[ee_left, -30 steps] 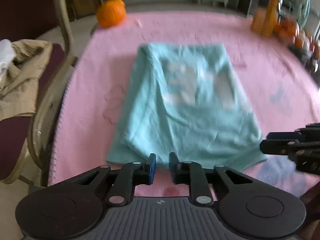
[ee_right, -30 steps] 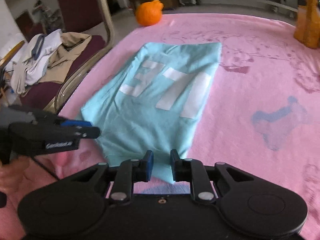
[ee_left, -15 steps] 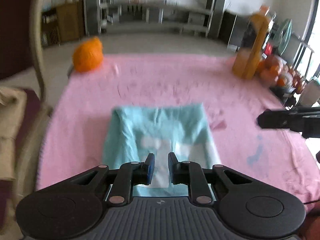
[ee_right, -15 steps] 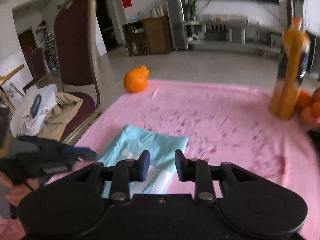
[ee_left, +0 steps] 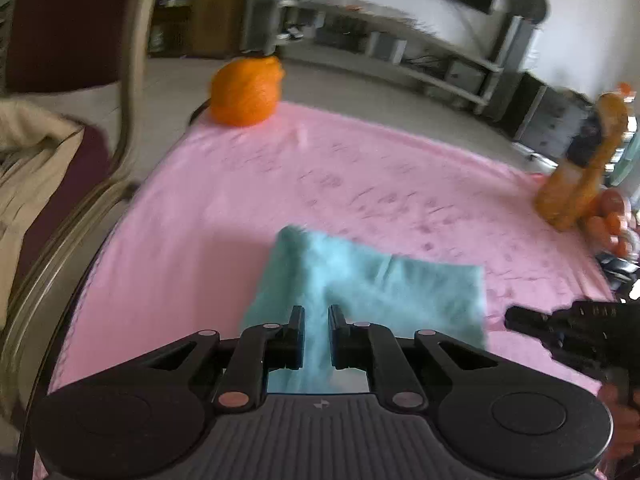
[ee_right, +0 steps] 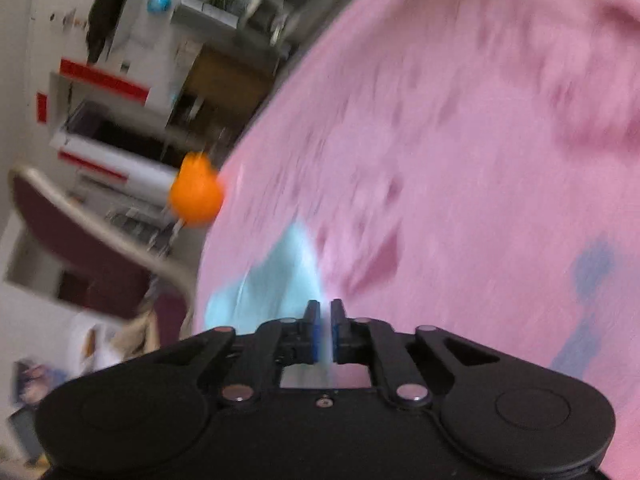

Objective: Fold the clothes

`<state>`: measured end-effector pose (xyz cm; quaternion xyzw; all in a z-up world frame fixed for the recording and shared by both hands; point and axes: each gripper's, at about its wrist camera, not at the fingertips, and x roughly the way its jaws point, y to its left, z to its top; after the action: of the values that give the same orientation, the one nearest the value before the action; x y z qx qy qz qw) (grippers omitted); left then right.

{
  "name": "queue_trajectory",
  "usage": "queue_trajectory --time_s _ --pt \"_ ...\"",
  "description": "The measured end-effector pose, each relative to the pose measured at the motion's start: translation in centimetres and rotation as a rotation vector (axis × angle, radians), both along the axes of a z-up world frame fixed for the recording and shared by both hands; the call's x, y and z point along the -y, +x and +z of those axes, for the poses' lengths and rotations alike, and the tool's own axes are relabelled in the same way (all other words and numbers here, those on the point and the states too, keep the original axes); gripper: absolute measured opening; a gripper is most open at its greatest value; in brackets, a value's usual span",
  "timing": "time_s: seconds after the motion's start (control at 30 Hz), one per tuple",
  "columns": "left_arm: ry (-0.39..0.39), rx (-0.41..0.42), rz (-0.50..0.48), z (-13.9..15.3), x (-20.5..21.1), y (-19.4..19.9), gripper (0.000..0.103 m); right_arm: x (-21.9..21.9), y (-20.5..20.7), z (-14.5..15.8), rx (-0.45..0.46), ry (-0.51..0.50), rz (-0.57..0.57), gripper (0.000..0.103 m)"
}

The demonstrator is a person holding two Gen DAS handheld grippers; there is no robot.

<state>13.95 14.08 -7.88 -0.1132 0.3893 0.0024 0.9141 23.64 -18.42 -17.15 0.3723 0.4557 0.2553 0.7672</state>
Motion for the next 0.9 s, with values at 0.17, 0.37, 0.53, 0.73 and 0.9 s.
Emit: queue_trajectory --time_s 0.17,0.37,0.53,0.73,0.9 --pt "0.009 -0.038 -0.239 -1.5 3.7 2.1 0.012 -2.2 1.3 0.7 0.010 0.090 0.120 0.013" --pt "-0.020 -0.093 -0.248 -4.3 3.6 6.2 0.011 -5.4 3.2 -1.5 -0.098 0.114 0.242 0.015" --pt "0.008 -0.031 -0.033 -3.6 0.4 8.5 0.012 -4.0 5.3 -2.5 -0.091 0.128 0.094 0.008" --pt "-0.012 -0.032 0.145 -3.7 -3.7 9.2 0.012 -1.5 6.3 -2.5 -0.008 0.044 -0.085 0.003" --pt "0.044 0.038 0.139 -0.1 -3.2 6.9 0.012 -1.8 5.6 -0.8 0.030 -0.012 -0.112 0.019"
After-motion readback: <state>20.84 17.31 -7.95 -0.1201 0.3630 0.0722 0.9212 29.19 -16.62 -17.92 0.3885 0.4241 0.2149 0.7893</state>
